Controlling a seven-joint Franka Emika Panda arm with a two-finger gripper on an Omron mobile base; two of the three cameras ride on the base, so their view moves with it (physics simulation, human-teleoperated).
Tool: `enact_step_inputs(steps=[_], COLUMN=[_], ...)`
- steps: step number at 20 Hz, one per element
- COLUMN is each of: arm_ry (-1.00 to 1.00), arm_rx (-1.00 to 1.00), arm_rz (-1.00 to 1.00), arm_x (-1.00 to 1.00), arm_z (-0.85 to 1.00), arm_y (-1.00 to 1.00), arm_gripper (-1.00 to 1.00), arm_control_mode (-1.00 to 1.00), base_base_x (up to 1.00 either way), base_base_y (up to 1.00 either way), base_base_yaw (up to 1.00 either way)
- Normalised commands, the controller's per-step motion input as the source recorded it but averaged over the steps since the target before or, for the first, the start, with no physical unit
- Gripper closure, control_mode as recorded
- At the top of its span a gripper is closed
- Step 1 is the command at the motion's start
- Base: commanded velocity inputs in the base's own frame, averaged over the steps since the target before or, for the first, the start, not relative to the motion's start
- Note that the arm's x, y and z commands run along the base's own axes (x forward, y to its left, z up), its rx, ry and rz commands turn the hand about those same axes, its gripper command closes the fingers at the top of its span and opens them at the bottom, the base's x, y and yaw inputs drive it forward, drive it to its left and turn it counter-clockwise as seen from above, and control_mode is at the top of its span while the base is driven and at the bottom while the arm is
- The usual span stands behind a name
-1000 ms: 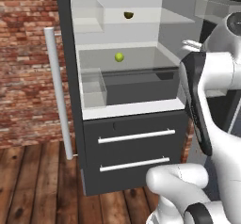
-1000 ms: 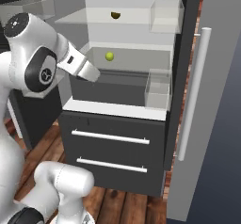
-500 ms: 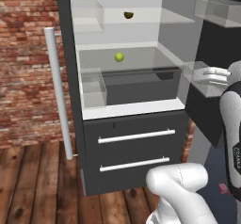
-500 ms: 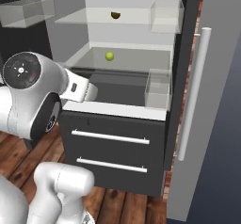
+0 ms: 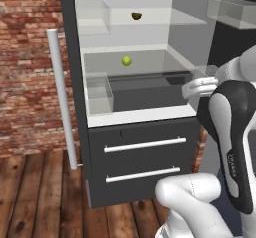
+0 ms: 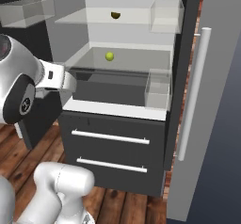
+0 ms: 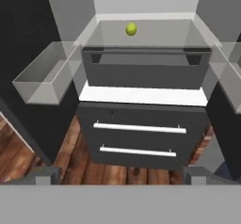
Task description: Retrieve the kiwi and pear from the fridge and place them into the bowl on the dining table.
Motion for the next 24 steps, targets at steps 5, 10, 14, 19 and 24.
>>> enact_step_inputs(steps=[5,10,14,19,24], arm_ry=[0.01,-0.12,-0.06,0.00,0.00], arm_rx=[-0.08,-0.01,0.00,0.00,0.00], arm_rz=[-0.10,-0.09,-0.05,-0.01,0.00], arm_x=[-0.09,-0.28,-0.05,0.00,-0.01], arm_z=[0.00,-0.01,-0.01,-0.03,0.00], arm_y=[0.01,-0.15,-0.01,0.00,0.00], arm_gripper=[-1.00,-1.00,-1.00,-1.00,-1.00], arm_control_mode=[-1.00,-1.00,-1.00,-1.00,-1.00], base_base_x=[0.00,0.00,0.00,0.00,0.00], base_base_y=[0.00,0.00,0.00,0.00,0.00], base_base_yaw=[0.00,0.00,0.00,0.00,0.00])
